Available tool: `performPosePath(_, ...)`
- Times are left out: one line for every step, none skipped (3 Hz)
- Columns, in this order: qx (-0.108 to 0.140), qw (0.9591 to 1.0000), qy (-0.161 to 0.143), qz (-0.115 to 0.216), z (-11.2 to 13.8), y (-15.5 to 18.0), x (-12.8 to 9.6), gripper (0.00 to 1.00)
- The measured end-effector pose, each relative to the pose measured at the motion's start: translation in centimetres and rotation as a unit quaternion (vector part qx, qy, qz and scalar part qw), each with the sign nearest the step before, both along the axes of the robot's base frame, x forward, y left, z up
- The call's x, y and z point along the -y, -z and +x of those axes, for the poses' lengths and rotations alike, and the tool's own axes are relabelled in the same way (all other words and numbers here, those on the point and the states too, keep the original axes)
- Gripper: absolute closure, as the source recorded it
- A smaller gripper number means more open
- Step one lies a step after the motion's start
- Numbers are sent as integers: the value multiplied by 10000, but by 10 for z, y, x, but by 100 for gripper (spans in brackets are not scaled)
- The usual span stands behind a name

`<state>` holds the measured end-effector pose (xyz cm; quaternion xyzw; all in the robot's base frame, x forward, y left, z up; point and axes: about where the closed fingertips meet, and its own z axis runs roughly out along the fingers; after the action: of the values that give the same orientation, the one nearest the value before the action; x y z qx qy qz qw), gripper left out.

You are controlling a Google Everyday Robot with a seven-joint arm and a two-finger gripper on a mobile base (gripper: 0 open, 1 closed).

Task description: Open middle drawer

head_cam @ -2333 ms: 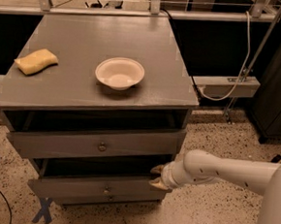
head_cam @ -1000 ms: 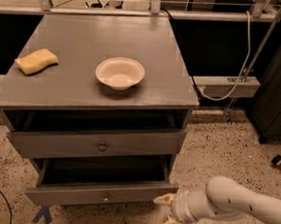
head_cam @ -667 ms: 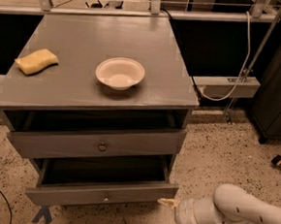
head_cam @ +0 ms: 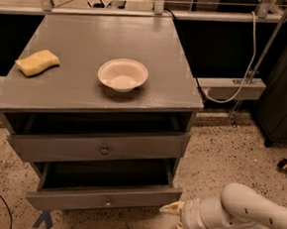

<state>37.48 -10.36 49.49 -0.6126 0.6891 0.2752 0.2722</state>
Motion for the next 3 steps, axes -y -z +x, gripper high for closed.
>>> performPosePath(306, 9994, 110, -87, 31, -14, -5, 68)
performPosePath(559, 9974, 403, -191, 51, -18, -8, 93)
performPosePath(618, 9971, 394, -195, 53, -17, -9, 100)
